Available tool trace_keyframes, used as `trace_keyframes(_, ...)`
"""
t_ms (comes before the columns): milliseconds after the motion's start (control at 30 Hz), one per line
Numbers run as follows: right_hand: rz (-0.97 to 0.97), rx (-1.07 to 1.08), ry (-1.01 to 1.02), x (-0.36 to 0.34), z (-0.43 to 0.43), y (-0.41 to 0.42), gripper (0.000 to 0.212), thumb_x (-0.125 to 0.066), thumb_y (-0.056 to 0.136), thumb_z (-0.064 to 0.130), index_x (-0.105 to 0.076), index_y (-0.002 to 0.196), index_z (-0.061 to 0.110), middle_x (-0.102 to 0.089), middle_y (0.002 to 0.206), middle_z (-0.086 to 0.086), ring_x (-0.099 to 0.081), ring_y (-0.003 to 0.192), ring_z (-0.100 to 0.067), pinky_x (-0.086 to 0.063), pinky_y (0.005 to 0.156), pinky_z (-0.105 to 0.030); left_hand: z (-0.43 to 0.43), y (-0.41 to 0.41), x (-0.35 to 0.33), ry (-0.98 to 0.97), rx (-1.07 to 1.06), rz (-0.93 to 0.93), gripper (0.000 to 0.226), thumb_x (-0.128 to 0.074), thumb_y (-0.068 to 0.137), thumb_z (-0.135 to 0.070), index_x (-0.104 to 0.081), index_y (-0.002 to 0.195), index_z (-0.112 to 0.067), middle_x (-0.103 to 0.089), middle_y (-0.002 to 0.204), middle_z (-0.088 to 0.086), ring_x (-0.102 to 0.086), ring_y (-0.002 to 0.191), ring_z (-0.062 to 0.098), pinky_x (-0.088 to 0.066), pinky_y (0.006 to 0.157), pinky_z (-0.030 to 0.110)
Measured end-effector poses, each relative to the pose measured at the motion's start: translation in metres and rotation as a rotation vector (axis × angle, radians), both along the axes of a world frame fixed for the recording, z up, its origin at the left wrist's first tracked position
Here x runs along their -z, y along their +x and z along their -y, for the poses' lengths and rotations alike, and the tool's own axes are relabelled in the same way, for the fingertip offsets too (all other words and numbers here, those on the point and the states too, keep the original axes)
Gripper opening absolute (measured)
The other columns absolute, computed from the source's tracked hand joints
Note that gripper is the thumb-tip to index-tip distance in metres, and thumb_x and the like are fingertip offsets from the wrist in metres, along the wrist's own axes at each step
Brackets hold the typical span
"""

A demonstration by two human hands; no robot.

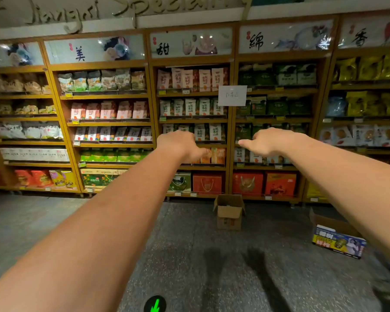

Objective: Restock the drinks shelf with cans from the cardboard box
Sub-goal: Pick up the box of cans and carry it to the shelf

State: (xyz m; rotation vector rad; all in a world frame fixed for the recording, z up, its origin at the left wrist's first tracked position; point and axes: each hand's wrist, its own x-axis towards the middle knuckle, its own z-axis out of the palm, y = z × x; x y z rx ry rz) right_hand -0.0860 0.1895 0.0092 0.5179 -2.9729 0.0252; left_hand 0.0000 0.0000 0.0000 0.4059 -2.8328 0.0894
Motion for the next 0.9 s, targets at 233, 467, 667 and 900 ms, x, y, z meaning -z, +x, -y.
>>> trace_keyframes(233,0.030,0.088,0.006,0.003,0.045,-0.057,0.079,-0.019,0.093,0.068,-0.036,0.147,0.013,-0.033,0.154,-0.010,-0.035,0.138,-0.030,-0.033,0.107,-0.039,0.042,-0.062,-0.003,-0.060,0.040,0.022,0.064,-0.037,0.088,-0.067,-0.051,0.131,-0.022,-0.057,0.127,0.004,-0.053,0.114,0.026,-0.041,0.079,0.036)
trace_keyframes(467,0.073,0.120,0.011,-0.005,0.112,-0.100,0.078,-0.018,0.094,0.066,-0.034,0.148,0.011,-0.031,0.154,-0.011,-0.038,0.135,-0.030,-0.036,0.105,-0.038,0.107,-0.115,-0.010,-0.060,0.073,0.024,0.068,-0.039,0.085,-0.070,-0.049,0.134,-0.024,-0.055,0.130,0.003,-0.051,0.119,0.027,-0.044,0.090,0.041)
trace_keyframes(667,0.079,0.129,-0.009,-0.004,0.161,-0.126,0.076,-0.018,0.096,0.063,-0.030,0.149,0.009,-0.028,0.156,-0.012,-0.033,0.138,-0.031,-0.033,0.107,-0.038,0.155,-0.157,-0.001,-0.065,0.111,0.029,0.066,-0.037,0.087,-0.069,-0.050,0.132,-0.023,-0.056,0.128,0.002,-0.053,0.115,0.026,-0.038,0.075,0.035)
trace_keyframes(900,0.080,0.148,0.019,0.004,0.194,-0.149,0.075,-0.020,0.096,0.063,-0.033,0.148,0.010,-0.031,0.154,-0.012,-0.036,0.137,-0.030,-0.035,0.107,-0.039,0.192,-0.189,0.020,-0.077,0.122,0.046,0.065,-0.037,0.088,-0.067,-0.048,0.136,-0.025,-0.055,0.129,0.005,-0.053,0.114,0.028,-0.038,0.072,0.034)
